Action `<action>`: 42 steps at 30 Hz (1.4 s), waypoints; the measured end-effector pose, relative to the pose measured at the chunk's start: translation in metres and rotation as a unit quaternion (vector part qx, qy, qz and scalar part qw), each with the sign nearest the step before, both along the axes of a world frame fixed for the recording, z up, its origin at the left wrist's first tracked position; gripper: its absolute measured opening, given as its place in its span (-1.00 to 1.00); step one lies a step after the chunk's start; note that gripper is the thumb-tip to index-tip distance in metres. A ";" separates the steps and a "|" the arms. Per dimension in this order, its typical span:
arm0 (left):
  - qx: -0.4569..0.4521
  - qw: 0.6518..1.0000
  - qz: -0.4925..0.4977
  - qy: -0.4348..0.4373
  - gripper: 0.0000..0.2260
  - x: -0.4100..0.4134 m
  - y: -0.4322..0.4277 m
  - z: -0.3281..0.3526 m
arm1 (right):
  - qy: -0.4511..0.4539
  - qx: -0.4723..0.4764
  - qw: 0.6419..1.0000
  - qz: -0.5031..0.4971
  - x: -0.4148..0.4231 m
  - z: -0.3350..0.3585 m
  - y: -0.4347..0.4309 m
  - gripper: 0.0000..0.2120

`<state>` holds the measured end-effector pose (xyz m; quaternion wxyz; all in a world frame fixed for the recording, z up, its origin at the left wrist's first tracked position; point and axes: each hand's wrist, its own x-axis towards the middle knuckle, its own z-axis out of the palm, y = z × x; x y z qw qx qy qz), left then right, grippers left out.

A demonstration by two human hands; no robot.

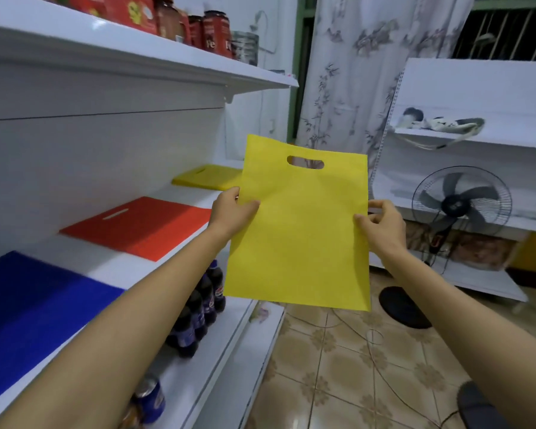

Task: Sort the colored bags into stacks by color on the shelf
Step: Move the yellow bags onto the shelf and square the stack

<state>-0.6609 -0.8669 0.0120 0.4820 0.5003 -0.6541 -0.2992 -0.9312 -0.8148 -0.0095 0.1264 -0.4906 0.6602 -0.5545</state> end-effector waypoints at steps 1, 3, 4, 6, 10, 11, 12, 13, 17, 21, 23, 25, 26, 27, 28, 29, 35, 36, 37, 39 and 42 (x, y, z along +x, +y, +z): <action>0.012 1.000 -0.006 0.011 -0.87 -0.005 -0.012 0.001 | -0.001 0.002 1.000 -0.003 -0.006 0.002 -0.010 -0.86; 0.028 0.999 -0.019 0.019 -0.93 -0.013 -0.036 -0.001 | -0.001 0.004 1.000 -0.006 -0.018 0.004 -0.030 -0.85; 0.035 0.999 -0.024 0.022 -0.87 -0.017 -0.047 -0.003 | 0.002 0.006 1.000 -0.008 -0.023 0.003 -0.041 -0.84; 0.049 0.998 -0.025 0.027 -0.77 -0.028 -0.071 -0.009 | 0.006 0.007 1.000 -0.010 -0.035 -0.001 -0.061 -0.83; 0.048 0.998 -0.017 0.034 -0.97 -0.057 -0.113 -0.022 | -0.064 0.012 0.998 0.002 -0.060 -0.015 -0.106 -0.80; 0.049 0.998 -0.008 0.043 -0.97 -0.065 -0.122 -0.024 | -0.106 0.017 0.994 0.013 -0.066 -0.018 -0.118 -0.76; 0.050 0.997 0.004 0.052 -0.98 -0.073 -0.133 -0.025 | -0.146 0.027 0.989 0.025 -0.073 -0.022 -0.132 -0.72; 0.048 0.997 0.014 0.059 -0.98 -0.081 -0.144 -0.027 | -0.172 0.043 0.983 0.037 -0.081 -0.025 -0.147 -0.70; 0.047 0.995 0.048 0.070 -0.49 -0.113 -0.192 -0.033 | -0.198 0.112 0.968 0.106 -0.115 -0.033 -0.203 -0.78; 0.051 0.991 0.091 0.089 -0.37 -0.135 -0.237 -0.041 | -0.212 0.166 0.945 0.184 -0.141 -0.042 -0.248 -0.79; 0.056 0.987 0.113 0.097 -0.45 -0.146 -0.245 -0.037 | -0.205 0.170 0.939 0.218 -0.152 -0.046 -0.267 -0.80; 0.057 0.984 0.131 0.107 -0.63 -0.155 -0.249 -0.034 | -0.210 0.154 0.936 0.235 -0.159 -0.047 -0.285 -0.83; 0.058 0.983 0.130 0.112 -0.73 -0.159 -0.249 -0.033 | -0.216 0.142 0.937 0.235 -0.161 -0.048 -0.293 -0.86; 0.061 0.983 0.128 0.117 -0.81 -0.161 -0.250 -0.034 | -0.224 0.132 0.937 0.233 -0.162 -0.049 -0.302 -0.89; 0.067 0.982 0.126 0.120 -0.87 -0.163 -0.248 -0.036 | -0.233 0.121 0.937 0.233 -0.161 -0.050 -0.309 -0.91; 0.076 0.981 0.126 0.125 -0.92 -0.164 -0.247 -0.039 | -0.236 0.108 0.937 0.234 -0.159 -0.050 -0.316 -0.91; 0.130 0.968 0.157 0.149 -0.79 -0.154 -0.235 -0.076 | -0.248 0.027 0.936 0.248 -0.136 -0.052 -0.359 -0.93; 0.125 0.966 0.169 0.150 -0.82 -0.151 -0.235 -0.080 | -0.256 0.026 0.932 0.254 -0.130 -0.053 -0.367 -0.92; 0.117 0.964 0.181 0.153 -0.86 -0.147 -0.238 -0.083 | -0.264 0.027 0.928 0.261 -0.124 -0.053 -0.377 -0.90; 0.094 0.960 0.203 0.167 -0.94 -0.140 -0.247 -0.087 | -0.271 0.028 0.922 0.276 -0.111 -0.055 -0.397 -0.90; 0.052 0.951 0.248 0.177 -0.95 -0.131 -0.273 -0.089 | -0.253 0.048 0.917 0.306 -0.089 -0.053 -0.435 -0.93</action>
